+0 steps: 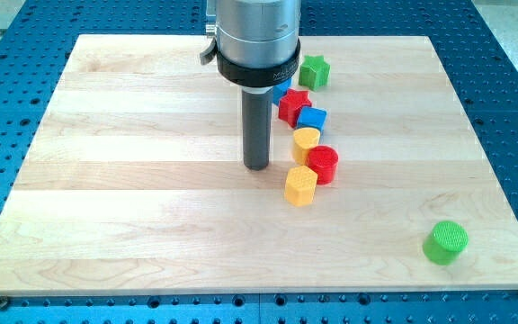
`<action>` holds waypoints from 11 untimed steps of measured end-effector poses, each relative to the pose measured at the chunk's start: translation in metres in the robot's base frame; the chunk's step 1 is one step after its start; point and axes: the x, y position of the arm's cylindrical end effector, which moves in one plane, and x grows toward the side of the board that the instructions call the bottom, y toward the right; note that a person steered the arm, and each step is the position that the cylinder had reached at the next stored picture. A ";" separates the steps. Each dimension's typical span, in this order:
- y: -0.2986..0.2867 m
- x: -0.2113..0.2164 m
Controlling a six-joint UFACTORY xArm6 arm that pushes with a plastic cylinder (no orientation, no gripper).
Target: Move the hexagon towards the green circle
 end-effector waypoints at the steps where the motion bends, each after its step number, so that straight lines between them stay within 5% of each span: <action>1: -0.002 -0.007; 4: -0.068 -0.016; 8: 0.104 0.071; 11: 0.112 0.029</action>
